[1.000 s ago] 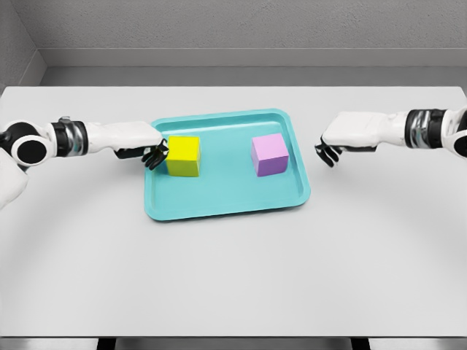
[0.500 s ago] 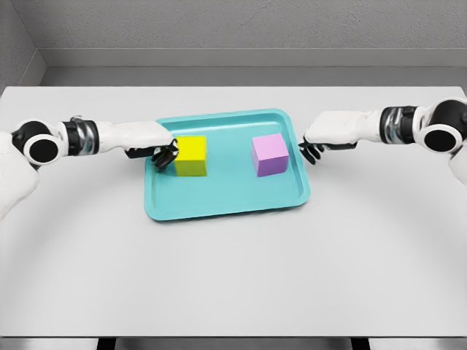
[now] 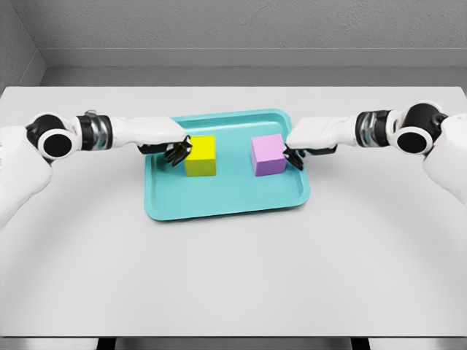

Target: Push two cubes

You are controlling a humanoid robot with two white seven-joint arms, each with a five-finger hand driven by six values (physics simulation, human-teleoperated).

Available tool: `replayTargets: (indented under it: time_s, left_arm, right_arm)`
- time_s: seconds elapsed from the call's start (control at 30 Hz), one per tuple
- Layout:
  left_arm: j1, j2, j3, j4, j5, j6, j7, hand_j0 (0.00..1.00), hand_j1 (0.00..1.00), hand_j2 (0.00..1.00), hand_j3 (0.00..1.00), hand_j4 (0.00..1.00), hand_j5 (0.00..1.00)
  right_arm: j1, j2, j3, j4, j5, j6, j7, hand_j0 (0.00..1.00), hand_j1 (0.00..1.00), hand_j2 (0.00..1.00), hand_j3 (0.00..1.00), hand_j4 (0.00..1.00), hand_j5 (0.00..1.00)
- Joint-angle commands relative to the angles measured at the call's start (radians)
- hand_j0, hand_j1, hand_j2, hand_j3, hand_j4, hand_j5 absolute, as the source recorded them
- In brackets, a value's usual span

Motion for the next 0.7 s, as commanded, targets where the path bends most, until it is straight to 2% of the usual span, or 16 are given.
replayTargets:
  time_s: [0.0, 0.17, 0.3, 0.5, 0.6, 0.67]
  left_arm:
    - [0.0, -0.014, -0.004, -0.002, 0.004, 0.002, 0.0, 0.04, 0.04, 0.04, 0.04, 0.04, 0.04]
    - [-0.008, -0.016, -0.003, -0.002, 0.004, 0.002, 0.0, 0.04, 0.04, 0.04, 0.04, 0.04, 0.04]
    - [-0.009, -0.016, -0.003, -0.002, 0.004, 0.002, 0.0, 0.04, 0.04, 0.04, 0.04, 0.04, 0.04]
    - [-0.02, -0.017, 0.002, -0.007, 0.006, 0.002, 0.0, 0.04, 0.04, 0.04, 0.04, 0.04, 0.04]
    - [-0.034, 0.069, 0.072, -0.012, 0.015, 0.002, 0.0, 0.05, 0.05, 0.05, 0.05, 0.05, 0.05]
    - [-0.034, 0.067, 0.065, 0.002, 0.006, 0.002, 0.0, 0.05, 0.05, 0.05, 0.05, 0.05, 0.05]
  right_arm:
    - [-0.001, 0.02, 0.034, -0.004, 0.011, -0.014, -0.01, 0.27, 0.27, 0.27, 0.27, 0.27, 0.27]
    - [-0.008, 0.02, 0.033, -0.004, 0.011, -0.014, -0.01, 0.27, 0.27, 0.27, 0.27, 0.27, 0.27]
    - [-0.008, -0.015, -0.047, 0.006, 0.006, -0.014, -0.01, 0.27, 0.27, 0.27, 0.27, 0.27, 0.27]
    - [-0.005, -0.02, -0.047, 0.01, 0.006, -0.014, -0.01, 0.27, 0.27, 0.27, 0.27, 0.27, 0.27]
    - [-0.008, -0.015, -0.036, 0.065, 0.009, -0.014, -0.01, 0.27, 0.27, 0.27, 0.27, 0.27, 0.27]
    - [-0.014, -0.011, -0.036, 0.108, 0.011, -0.014, -0.01, 0.27, 0.27, 0.27, 0.27, 0.27, 0.27]
